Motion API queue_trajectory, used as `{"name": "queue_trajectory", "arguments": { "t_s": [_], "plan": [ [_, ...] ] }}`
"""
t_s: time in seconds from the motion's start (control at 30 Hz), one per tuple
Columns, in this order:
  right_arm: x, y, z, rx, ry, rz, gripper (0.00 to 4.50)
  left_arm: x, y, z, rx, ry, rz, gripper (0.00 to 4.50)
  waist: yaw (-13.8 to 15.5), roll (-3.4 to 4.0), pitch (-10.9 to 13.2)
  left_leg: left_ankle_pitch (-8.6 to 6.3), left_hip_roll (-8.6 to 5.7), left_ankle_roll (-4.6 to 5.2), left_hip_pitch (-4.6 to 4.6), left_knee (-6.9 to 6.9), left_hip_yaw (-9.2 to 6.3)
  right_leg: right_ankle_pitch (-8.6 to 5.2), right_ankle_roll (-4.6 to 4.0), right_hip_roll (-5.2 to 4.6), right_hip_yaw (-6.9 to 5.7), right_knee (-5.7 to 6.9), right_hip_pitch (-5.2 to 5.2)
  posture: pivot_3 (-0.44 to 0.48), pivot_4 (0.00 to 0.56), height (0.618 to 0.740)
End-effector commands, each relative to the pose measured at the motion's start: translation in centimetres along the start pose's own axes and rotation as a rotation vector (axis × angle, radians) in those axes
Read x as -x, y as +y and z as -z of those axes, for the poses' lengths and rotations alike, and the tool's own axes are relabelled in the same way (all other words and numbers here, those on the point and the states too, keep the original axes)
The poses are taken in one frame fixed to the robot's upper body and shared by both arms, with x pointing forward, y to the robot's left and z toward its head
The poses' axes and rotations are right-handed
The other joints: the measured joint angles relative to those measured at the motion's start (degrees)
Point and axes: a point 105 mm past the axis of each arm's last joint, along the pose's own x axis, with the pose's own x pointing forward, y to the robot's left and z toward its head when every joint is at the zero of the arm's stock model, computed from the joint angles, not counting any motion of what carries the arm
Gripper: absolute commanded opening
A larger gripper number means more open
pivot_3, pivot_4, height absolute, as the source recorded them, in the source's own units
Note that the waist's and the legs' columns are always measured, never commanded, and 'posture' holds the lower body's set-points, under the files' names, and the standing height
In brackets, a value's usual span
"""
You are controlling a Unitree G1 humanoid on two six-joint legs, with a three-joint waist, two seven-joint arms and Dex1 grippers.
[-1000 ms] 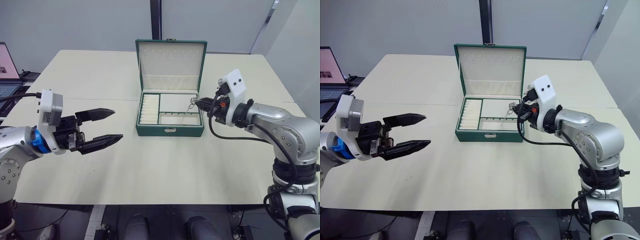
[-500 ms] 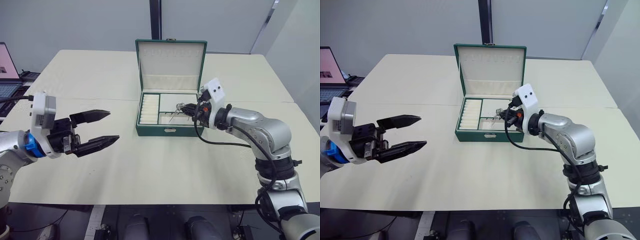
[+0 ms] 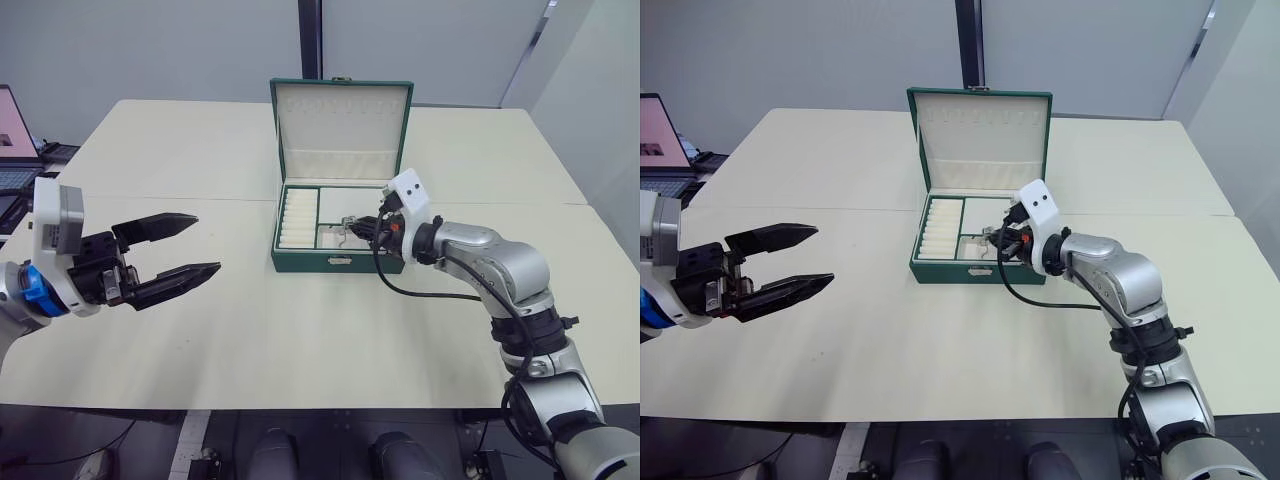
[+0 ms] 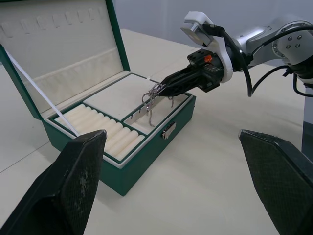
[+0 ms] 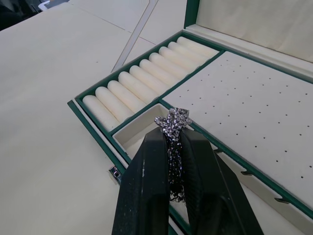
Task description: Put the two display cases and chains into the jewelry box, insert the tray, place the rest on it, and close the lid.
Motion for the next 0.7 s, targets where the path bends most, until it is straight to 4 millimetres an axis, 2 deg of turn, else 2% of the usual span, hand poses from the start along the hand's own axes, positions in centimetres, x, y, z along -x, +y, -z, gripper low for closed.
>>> {"name": "queue_trajectory", "arguments": {
  "t_s": [0.03,0.13,0.2,0.27,0.43,0.53,0.57,0.63,0.7],
  "plan": [
    [-0.1,0.1,-0.7,0.033,-0.030,-0.006,0.17,0.2,-0.4,-1.2,-0.060,-0.006,-0.001,4.50,0.0,0.00,0.0,0.00,0.00,0.00,0.00,0.00,0.00,0.00,0.00,0.00,0.00,0.00,0.00,0.000,0.150,0.740],
    [-0.3,0.1,-0.5,0.031,-0.024,-0.002,0.17,0.2,-0.5,-1.2,-0.060,-0.006,0.001,4.50,0.0,0.00,0.0,0.00,0.00,0.00,0.00,0.00,0.00,0.00,0.00,0.00,0.00,0.00,0.00,0.000,0.150,0.740],
    [-0.3,0.0,-0.4,0.033,-0.021,0.001,0.85,0.1,-0.5,-1.2,-0.059,-0.005,0.002,4.50,0.0,0.00,0.0,0.00,0.00,0.00,0.00,0.00,0.01,0.00,0.00,0.00,0.00,0.00,0.00,0.000,0.150,0.740],
    [-0.3,-0.1,-0.4,0.035,-0.019,0.005,1.28,0.1,-0.5,-1.2,-0.059,-0.004,0.003,4.50,0.0,0.00,0.0,0.00,0.00,0.00,0.00,0.00,0.00,0.00,0.00,0.00,0.00,0.00,0.00,0.000,0.150,0.740],
    [0.0,-0.3,-0.4,0.038,-0.020,0.011,2.65,0.0,-0.5,-1.3,-0.059,-0.003,0.005,4.50,0.0,0.00,0.0,0.00,0.00,0.00,0.00,0.00,0.01,0.00,0.00,0.00,0.01,0.00,0.00,0.000,0.150,0.740],
    [0.7,-0.3,-1.0,0.053,-0.028,0.013,3.53,-0.1,-0.5,-1.1,-0.061,0.004,0.007,4.50,0.0,0.00,0.0,0.00,0.00,0.00,0.00,0.00,0.00,0.00,0.00,0.00,0.00,0.00,0.00,0.000,0.150,0.740],
    [1.3,-0.3,-1.4,0.054,-0.034,0.012,3.87,0.0,-0.5,-1.0,-0.062,0.013,0.000,4.50,0.0,0.01,0.0,0.00,0.00,0.00,0.00,0.00,0.01,0.00,0.00,0.00,0.00,0.00,0.00,0.000,0.150,0.740],
    [4.0,-0.2,-1.7,0.059,-0.031,-0.005,4.47,0.2,-0.2,0.1,-0.048,0.085,-0.035,4.50,0.2,0.01,0.1,0.00,0.00,0.00,-0.02,-0.01,0.01,0.00,0.00,0.00,0.00,-0.01,0.00,0.000,0.150,0.740],
    [6.4,0.3,-1.5,0.056,-0.011,-0.024,4.47,0.4,0.0,1.1,-0.022,0.133,-0.064,4.50,0.6,0.02,0.1,0.00,-0.01,-0.01,-0.06,-0.03,0.02,0.00,0.00,-0.05,-0.01,-0.06,0.00,0.000,0.150,0.740]
  ]
}}
